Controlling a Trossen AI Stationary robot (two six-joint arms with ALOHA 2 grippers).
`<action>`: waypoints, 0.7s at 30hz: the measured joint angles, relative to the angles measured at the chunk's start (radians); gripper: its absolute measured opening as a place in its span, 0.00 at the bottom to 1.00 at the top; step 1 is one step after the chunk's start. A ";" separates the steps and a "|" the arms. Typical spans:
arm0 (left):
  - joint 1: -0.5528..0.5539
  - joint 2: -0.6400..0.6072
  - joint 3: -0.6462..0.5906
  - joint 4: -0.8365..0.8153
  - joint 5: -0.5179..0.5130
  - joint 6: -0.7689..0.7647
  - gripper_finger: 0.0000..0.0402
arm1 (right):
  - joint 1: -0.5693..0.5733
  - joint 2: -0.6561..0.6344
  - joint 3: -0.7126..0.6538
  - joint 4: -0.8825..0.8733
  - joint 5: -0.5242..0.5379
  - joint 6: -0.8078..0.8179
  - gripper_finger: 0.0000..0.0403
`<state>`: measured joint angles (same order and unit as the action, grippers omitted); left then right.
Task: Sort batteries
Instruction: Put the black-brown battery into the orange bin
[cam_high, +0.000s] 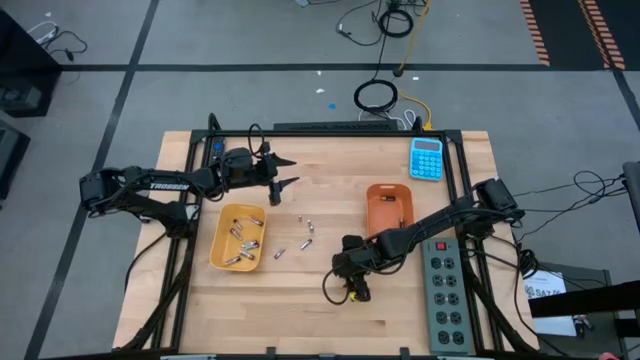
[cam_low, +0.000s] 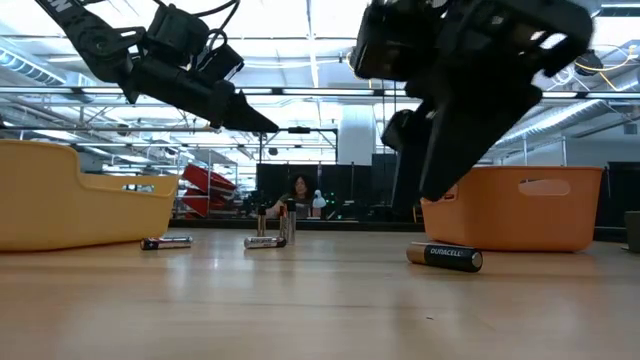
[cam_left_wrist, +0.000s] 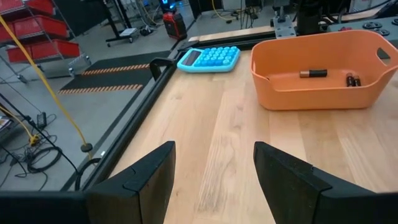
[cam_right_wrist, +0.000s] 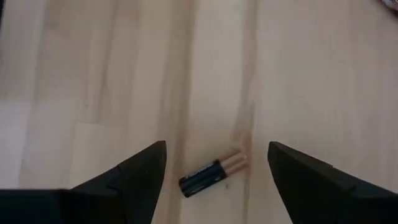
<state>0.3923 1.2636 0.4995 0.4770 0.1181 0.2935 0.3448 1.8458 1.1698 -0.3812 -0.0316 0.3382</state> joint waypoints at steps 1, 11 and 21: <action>0.000 0.000 0.000 0.000 0.000 0.000 0.57 | 0.003 0.000 0.000 -0.005 0.007 0.028 0.68; 0.000 0.000 0.000 0.000 0.000 0.000 0.57 | 0.017 0.045 0.000 -0.013 0.004 0.306 0.68; 0.000 0.000 0.000 0.000 0.000 0.000 0.57 | 0.018 0.063 0.000 -0.055 0.058 0.427 0.66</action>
<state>0.3923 1.2636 0.4995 0.4769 0.1182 0.2939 0.3631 1.9083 1.1698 -0.4363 0.0259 0.7649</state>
